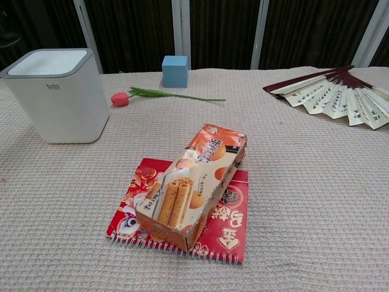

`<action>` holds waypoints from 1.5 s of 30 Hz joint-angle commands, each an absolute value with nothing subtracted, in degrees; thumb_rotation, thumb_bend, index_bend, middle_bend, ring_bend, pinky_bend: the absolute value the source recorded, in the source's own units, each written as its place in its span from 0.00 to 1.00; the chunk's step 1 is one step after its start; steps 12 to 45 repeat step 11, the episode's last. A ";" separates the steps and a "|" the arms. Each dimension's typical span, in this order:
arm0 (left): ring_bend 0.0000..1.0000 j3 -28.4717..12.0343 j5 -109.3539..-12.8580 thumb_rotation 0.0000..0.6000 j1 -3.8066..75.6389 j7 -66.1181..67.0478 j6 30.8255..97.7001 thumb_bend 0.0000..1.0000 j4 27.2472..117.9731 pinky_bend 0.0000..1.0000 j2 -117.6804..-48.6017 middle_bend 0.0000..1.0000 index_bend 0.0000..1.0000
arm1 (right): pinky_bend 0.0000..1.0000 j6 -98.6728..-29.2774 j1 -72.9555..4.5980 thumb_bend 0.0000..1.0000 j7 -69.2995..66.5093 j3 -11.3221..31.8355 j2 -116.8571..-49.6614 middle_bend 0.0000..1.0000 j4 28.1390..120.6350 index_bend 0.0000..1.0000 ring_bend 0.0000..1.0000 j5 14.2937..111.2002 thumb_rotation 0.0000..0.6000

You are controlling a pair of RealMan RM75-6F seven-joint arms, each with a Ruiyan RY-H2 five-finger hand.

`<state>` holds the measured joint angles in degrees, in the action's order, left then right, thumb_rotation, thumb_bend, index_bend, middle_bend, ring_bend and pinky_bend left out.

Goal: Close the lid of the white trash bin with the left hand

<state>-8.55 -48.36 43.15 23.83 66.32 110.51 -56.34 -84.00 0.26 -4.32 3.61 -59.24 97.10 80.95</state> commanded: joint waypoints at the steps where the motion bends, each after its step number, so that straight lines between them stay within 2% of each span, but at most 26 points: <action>1: 0.07 -3.88 -61.24 1.00 35.01 20.08 76.44 0.32 110.18 0.37 -58.24 0.02 0.00 | 0.00 -84.10 0.31 0.19 -3.95 3.57 -59.26 0.00 96.91 0.00 0.00 80.98 1.00; 2: 0.02 -3.02 -63.31 1.00 33.84 19.81 77.94 0.28 109.40 0.28 -58.91 0.00 0.00 | 0.00 -84.16 0.32 0.19 -3.72 3.55 -59.27 0.00 96.83 0.00 0.00 81.04 1.00; 5: 0.00 0.51 -70.36 1.00 28.85 17.62 83.47 0.17 106.49 0.09 -61.62 0.00 0.00 | 0.00 -84.42 0.41 0.19 -2.77 3.40 -59.30 0.00 96.55 0.00 0.00 81.31 1.00; 10: 0.00 5.71 -77.64 1.00 20.89 12.21 89.86 0.13 102.31 0.02 -63.45 0.00 0.00 | 0.00 -85.21 0.50 0.19 -1.72 3.39 -59.59 0.00 96.06 0.00 0.00 81.99 1.00; 11: 0.00 6.79 -78.43 1.00 19.43 11.52 90.54 0.12 101.43 0.02 -63.44 0.00 0.00 | 0.00 -85.27 0.47 0.19 -1.44 3.33 -59.74 0.00 95.84 0.00 0.00 82.21 1.00; 45: 0.00 6.79 -78.43 1.00 19.43 11.52 90.54 0.12 101.43 0.02 -63.44 0.00 0.00 | 0.00 -85.27 0.47 0.19 -1.44 3.33 -59.74 0.00 95.84 0.00 0.00 82.21 1.00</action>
